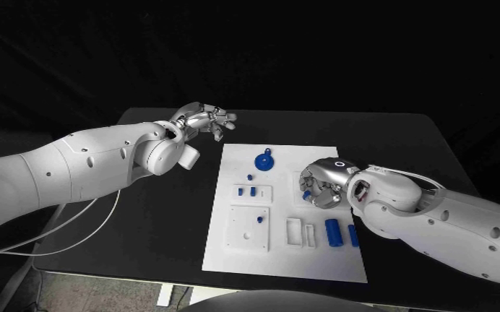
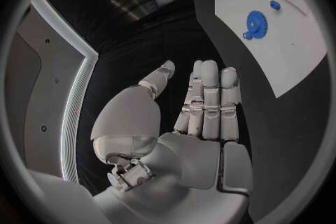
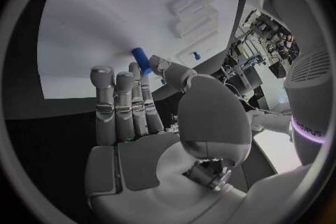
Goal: Assemble the parts on the task board
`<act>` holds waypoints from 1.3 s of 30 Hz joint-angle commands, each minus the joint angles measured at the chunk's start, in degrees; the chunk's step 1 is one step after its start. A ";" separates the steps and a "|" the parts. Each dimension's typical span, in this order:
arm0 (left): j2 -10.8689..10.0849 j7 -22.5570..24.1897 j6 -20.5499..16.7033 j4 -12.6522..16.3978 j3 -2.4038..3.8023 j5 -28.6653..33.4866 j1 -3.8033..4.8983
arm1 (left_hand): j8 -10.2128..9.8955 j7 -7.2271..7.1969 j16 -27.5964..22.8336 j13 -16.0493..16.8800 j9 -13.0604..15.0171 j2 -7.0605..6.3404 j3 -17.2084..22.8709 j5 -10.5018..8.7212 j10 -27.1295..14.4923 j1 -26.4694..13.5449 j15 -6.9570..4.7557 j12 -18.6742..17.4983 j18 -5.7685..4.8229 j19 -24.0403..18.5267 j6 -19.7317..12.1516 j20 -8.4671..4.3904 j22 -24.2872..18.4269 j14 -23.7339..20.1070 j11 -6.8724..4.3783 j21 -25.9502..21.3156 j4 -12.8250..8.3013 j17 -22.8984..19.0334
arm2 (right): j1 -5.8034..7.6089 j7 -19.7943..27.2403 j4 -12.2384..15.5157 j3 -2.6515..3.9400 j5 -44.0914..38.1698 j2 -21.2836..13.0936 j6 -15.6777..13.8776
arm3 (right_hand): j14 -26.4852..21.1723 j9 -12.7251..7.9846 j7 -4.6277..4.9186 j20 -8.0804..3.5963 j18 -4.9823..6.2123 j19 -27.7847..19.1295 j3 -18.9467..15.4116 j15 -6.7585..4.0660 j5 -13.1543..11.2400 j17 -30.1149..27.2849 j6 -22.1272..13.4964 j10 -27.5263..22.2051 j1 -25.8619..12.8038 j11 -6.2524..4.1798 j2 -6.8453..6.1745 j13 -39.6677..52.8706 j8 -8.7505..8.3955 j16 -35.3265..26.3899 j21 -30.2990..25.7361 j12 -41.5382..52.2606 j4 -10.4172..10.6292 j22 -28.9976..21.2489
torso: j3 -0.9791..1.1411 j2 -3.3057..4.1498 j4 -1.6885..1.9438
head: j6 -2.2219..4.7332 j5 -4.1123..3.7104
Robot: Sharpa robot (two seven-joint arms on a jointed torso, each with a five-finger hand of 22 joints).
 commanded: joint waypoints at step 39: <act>0.09 0.27 1.04 0.00 0.02 0.07 0.02 | 0.29 -0.05 -0.33 0.15 -0.11 0.20 0.07 0.07 -0.44 -0.02 -0.22 0.36 2.94 0.07 -0.44 -0.82 0.14 0.01 0.02 -0.41 -0.38 0.16 | -0.32 -0.90 0.05 -0.08 -2.03 0.12 0.37 | 0.48 0.40 -0.63 -0.21 9.64 0.41 6.48 -1.03 0.79 -0.68 2.43 0.90 -1.49 -0.57 -0.25 0.47 -0.03 0.63 1.96 2.93 -2.06 0.92 | -0.01 -0.02 -0.05 | -0.28 -0.08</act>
